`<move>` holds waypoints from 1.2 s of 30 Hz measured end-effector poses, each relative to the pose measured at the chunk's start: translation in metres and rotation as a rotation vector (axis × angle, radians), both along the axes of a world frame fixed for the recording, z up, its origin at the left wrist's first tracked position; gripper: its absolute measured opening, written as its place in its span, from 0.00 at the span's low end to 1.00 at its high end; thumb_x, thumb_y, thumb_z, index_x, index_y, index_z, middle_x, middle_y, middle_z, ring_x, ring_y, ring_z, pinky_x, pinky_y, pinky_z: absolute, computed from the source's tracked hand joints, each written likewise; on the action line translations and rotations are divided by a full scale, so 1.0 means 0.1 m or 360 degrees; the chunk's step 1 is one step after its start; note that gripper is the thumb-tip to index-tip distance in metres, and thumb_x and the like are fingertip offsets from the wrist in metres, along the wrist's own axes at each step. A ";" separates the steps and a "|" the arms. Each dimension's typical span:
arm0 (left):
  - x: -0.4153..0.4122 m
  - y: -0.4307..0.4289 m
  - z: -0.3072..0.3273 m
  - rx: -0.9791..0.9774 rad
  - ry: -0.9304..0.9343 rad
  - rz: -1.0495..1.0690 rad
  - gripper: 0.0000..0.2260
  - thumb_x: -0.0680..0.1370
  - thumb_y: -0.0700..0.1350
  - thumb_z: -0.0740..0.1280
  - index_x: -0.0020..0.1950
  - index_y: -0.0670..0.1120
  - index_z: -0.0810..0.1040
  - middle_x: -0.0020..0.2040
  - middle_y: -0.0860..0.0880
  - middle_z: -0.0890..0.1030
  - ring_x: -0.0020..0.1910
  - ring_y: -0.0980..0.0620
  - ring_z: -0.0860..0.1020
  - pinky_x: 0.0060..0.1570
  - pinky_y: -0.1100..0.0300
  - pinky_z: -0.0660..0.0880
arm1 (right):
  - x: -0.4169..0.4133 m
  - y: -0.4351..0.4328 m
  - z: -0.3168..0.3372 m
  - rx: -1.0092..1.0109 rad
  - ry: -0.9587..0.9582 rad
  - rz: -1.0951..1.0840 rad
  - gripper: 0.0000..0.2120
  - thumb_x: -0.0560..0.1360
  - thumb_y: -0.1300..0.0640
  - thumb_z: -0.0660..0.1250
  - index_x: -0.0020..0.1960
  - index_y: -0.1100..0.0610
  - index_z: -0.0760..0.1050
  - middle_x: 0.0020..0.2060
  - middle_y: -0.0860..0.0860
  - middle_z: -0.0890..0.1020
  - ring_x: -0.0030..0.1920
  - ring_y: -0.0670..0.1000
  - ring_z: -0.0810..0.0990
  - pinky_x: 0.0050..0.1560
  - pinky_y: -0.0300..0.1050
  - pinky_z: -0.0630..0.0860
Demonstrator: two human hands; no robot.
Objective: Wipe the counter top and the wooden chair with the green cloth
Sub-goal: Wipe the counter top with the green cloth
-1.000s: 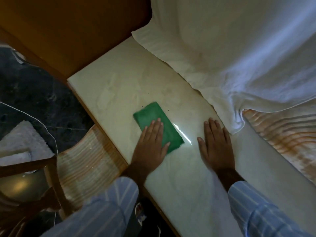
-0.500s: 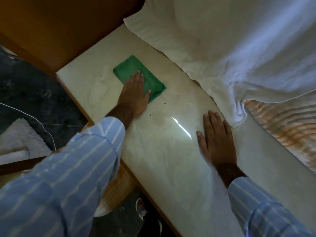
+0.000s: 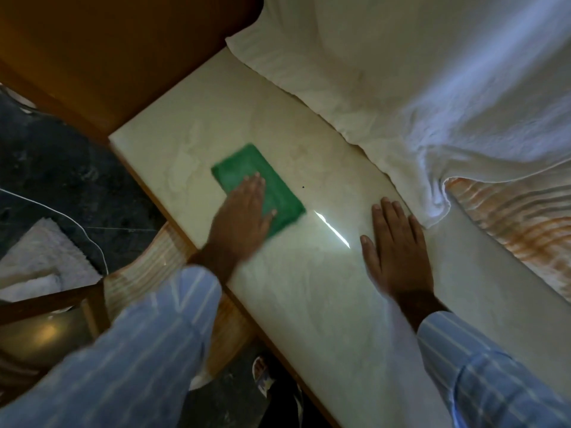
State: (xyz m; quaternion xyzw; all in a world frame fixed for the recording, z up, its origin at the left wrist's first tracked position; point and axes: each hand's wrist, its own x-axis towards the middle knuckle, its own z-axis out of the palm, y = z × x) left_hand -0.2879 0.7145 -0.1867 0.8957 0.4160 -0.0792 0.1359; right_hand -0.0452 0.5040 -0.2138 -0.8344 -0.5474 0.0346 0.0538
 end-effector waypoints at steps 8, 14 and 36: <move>0.40 0.77 -0.11 0.0143 0.0055 0.0422 0.31 0.84 0.55 0.49 0.81 0.37 0.50 0.82 0.38 0.50 0.80 0.40 0.51 0.78 0.45 0.50 | 0.03 -0.01 -0.08 0.0034 -0.0029 -0.0001 0.29 0.86 0.45 0.52 0.84 0.57 0.59 0.84 0.56 0.61 0.84 0.56 0.59 0.83 0.59 0.57; 0.57 -0.74 -0.05 0.0108 0.0036 -0.0291 0.32 0.82 0.55 0.51 0.80 0.36 0.53 0.81 0.37 0.53 0.80 0.39 0.53 0.77 0.43 0.53 | 0.05 0.00 -0.05 0.0013 0.0012 -0.0009 0.27 0.86 0.51 0.50 0.84 0.56 0.59 0.84 0.53 0.61 0.84 0.54 0.59 0.83 0.58 0.58; 0.89 -0.52 -0.08 0.0157 -0.0001 -0.0300 0.30 0.83 0.55 0.50 0.81 0.40 0.52 0.82 0.41 0.52 0.81 0.42 0.52 0.77 0.44 0.53 | 0.02 0.01 0.03 -0.0007 0.0060 -0.0015 0.26 0.87 0.53 0.51 0.84 0.56 0.59 0.84 0.54 0.61 0.84 0.55 0.59 0.83 0.58 0.57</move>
